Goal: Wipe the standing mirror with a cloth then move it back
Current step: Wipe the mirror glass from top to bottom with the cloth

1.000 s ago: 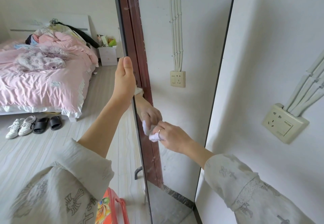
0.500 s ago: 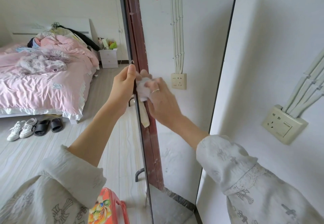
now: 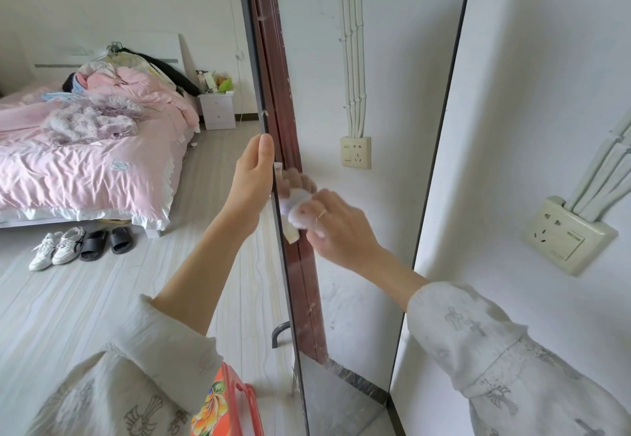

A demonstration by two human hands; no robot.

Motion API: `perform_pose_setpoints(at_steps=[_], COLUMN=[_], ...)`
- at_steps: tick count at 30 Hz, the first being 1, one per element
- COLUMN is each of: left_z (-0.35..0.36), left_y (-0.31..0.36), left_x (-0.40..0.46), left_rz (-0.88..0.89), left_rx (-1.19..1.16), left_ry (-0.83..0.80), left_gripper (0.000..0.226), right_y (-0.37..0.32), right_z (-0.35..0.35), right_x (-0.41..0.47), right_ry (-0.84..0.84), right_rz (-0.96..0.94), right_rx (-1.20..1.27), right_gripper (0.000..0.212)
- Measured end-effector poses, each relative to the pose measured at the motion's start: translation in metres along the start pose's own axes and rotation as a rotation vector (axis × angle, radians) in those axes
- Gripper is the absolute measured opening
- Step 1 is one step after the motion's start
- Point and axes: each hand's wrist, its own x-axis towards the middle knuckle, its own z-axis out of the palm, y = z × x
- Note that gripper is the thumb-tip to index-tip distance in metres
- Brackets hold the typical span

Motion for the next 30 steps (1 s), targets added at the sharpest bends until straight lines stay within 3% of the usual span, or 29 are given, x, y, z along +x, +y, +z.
perform_pose_setpoints(at_steps=[3, 6, 10, 14, 18, 22, 26, 30], left_z=[0.0, -0.003, -0.004, -0.002, 0.005, 0.013, 0.017, 0.017], left_y=[-0.011, -0.017, -0.022, -0.028, -0.036, -0.038, -0.039, -0.039], left_x=[-0.008, -0.01, -0.009, -0.01, -0.014, -0.016, -0.017, -0.016], left_rz=[-0.05, -0.06, -0.026, -0.017, 0.035, 0.099, 0.109, 0.105], left_rx=[-0.036, -0.016, 0.053, 0.072, 0.089, 0.132, 0.145, 0.144], left_ry=[-0.082, -0.115, -0.077, -0.056, 0.018, 0.087, 0.123, 0.131], left_gripper=[0.032, 0.03, 0.032, 0.033, 0.033, 0.031, 0.03, 0.03], right_y=[-0.006, -0.017, -0.021, -0.018, -0.007, 0.004, 0.014, 0.01], right_z=[0.001, 0.022, 0.056, 0.07, 0.059, 0.03, 0.015, 0.034], right_x=[0.015, 0.003, -0.035, -0.075, -0.095, -0.077, -0.033, -0.029], right_ry=[0.147, 0.157, 0.027, -0.199, -0.425, -0.194, 0.058, 0.098], right_rz=[0.066, 0.062, 0.02, -0.067, -0.078, 0.042, 0.13, 0.251], right_rx=[-0.008, 0.009, 0.042, 0.043, 0.046, 0.09, -0.066, -0.097], right_gripper=[0.031, 0.027, 0.028, 0.05, 0.023, 0.028, 0.026, 0.025])
